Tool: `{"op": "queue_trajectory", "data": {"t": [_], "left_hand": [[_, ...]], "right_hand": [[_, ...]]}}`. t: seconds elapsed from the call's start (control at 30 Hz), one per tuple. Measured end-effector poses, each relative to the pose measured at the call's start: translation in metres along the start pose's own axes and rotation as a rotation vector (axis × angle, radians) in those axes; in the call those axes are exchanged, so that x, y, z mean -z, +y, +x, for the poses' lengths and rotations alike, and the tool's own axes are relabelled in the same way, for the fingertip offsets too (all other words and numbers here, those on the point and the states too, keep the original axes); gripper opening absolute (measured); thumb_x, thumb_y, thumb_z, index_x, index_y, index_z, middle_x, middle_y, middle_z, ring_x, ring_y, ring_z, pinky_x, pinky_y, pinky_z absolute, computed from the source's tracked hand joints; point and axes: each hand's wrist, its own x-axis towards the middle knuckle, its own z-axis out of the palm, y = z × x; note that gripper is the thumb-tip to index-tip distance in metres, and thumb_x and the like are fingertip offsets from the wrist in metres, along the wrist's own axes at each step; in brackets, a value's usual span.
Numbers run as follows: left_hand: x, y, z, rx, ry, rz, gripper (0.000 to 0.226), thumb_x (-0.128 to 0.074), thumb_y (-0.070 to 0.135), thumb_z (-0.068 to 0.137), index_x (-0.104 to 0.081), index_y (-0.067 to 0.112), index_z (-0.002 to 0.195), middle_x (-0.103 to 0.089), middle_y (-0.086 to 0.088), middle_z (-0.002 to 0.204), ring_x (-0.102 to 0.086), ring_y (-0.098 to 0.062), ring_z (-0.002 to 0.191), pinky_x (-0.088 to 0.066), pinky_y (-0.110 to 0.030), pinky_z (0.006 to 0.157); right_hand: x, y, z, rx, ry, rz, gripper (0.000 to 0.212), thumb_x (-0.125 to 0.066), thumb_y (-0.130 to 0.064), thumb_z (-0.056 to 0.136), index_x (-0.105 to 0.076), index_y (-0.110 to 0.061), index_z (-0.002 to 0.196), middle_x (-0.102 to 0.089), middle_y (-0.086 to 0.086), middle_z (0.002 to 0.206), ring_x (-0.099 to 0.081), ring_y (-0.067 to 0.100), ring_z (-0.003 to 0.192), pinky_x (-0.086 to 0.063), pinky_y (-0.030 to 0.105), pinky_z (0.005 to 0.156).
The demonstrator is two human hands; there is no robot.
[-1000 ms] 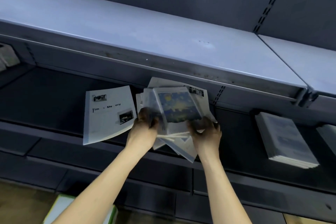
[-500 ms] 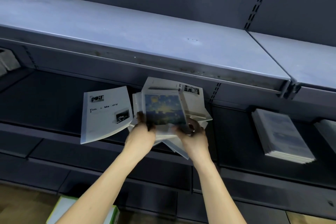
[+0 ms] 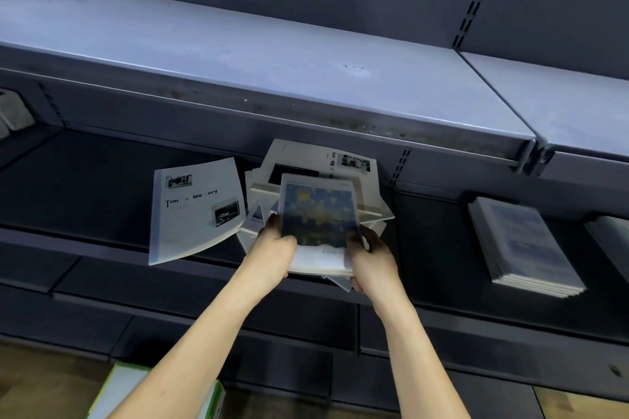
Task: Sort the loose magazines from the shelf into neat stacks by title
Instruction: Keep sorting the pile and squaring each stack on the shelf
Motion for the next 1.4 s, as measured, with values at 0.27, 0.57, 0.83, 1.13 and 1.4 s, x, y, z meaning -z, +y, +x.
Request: {"op": "queue_trajectory", "data": {"t": [0.27,0.57,0.83,1.13,1.4], "left_hand": [[-0.013,-0.009,0.001,-0.038,0.124,0.013,0.035,-0.044,0.024,0.100,-0.042,0.030,0.134,-0.057,0.002,0.129,-0.056,-0.022,0.115,-0.040,-0.031,0.086],[-0.014,-0.009,-0.006,-0.168,0.164,0.065,0.037,-0.040,0.025,0.103,-0.040,0.024,0.140,-0.057,-0.001,0.128,-0.054,-0.020,0.115,-0.038,-0.029,0.085],[-0.018,-0.009,-0.014,-0.345,0.038,0.065,0.042,-0.043,0.027,0.103,-0.038,0.032,0.144,-0.052,0.013,0.131,-0.046,-0.004,0.116,-0.036,-0.023,0.092],[-0.060,-0.008,-0.029,-0.367,-0.117,0.102,0.042,-0.039,0.029,0.102,-0.038,0.029,0.145,-0.054,0.005,0.135,-0.052,-0.016,0.121,-0.042,-0.032,0.094],[-0.109,0.007,-0.053,-0.400,-0.145,0.091,0.037,-0.039,0.025,0.102,-0.044,0.033,0.139,-0.057,0.011,0.125,-0.052,-0.012,0.117,-0.039,-0.028,0.090]], "right_hand": [[0.001,0.001,-0.012,0.048,-0.059,0.085,0.036,-0.047,-0.033,0.100,-0.050,-0.039,0.136,-0.067,-0.008,0.114,-0.064,0.008,0.094,-0.050,0.017,0.059],[-0.006,0.003,-0.028,0.150,0.071,0.021,0.031,-0.043,-0.024,0.103,-0.053,-0.030,0.132,-0.063,-0.017,0.113,-0.059,-0.009,0.098,-0.044,0.005,0.070],[-0.006,0.022,-0.061,0.084,0.244,0.039,0.038,-0.040,-0.036,0.103,-0.045,-0.031,0.141,-0.062,-0.012,0.125,-0.058,0.008,0.115,-0.049,0.034,0.098],[0.027,0.043,-0.098,0.032,0.361,0.116,0.033,-0.039,-0.028,0.105,-0.043,-0.046,0.133,-0.061,-0.021,0.121,-0.059,0.004,0.113,-0.051,0.042,0.100],[0.078,0.064,-0.119,0.000,0.367,0.166,0.045,-0.048,-0.051,0.093,-0.047,-0.042,0.137,-0.066,-0.018,0.121,-0.063,0.008,0.113,-0.053,0.046,0.097]]}}
